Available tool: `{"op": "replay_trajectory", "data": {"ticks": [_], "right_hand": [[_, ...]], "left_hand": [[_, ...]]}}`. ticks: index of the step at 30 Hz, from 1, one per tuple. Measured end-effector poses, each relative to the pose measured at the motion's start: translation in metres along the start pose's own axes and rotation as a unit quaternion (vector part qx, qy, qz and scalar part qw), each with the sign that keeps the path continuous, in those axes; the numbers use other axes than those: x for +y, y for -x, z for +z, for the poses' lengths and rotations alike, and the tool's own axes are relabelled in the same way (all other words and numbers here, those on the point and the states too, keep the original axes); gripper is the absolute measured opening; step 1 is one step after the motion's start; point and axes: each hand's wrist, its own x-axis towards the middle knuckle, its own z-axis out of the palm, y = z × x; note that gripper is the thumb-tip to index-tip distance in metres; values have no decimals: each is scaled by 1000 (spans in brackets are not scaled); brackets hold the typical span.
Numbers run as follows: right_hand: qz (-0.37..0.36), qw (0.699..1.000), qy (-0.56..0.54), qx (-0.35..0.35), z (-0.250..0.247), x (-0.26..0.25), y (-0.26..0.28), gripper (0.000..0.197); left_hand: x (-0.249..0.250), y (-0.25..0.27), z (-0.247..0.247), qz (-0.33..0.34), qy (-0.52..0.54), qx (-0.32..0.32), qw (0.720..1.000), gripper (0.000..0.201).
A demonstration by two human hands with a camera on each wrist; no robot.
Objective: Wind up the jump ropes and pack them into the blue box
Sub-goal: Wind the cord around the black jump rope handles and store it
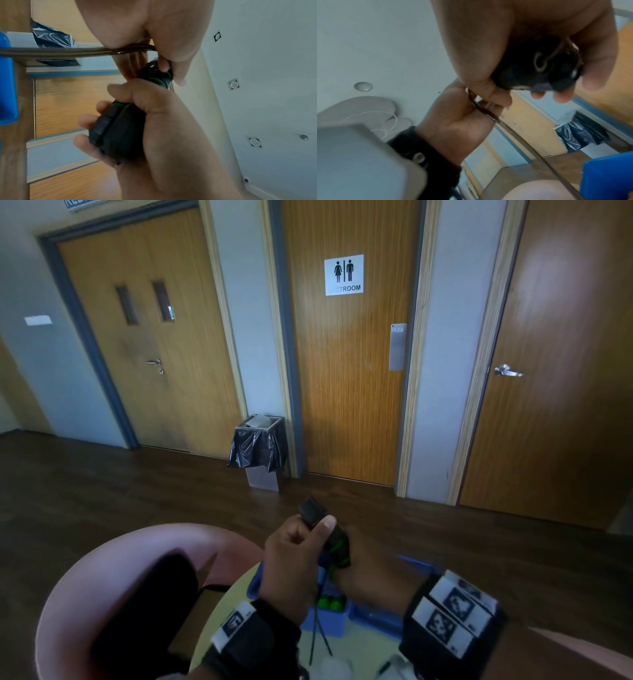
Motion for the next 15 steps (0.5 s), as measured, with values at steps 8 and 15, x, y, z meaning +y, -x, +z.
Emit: {"op": "replay_trajectory", "data": {"ticks": [8,15], "right_hand": [[144,964,-221,-34,-10,-5,4,18],[167,857,-446,-197,6,-11,9,48]], "left_hand": [[-12,-11,-27,-8,51,-139,989,66],[-2,-7,-46,67,-4,-115,991,51]]}}
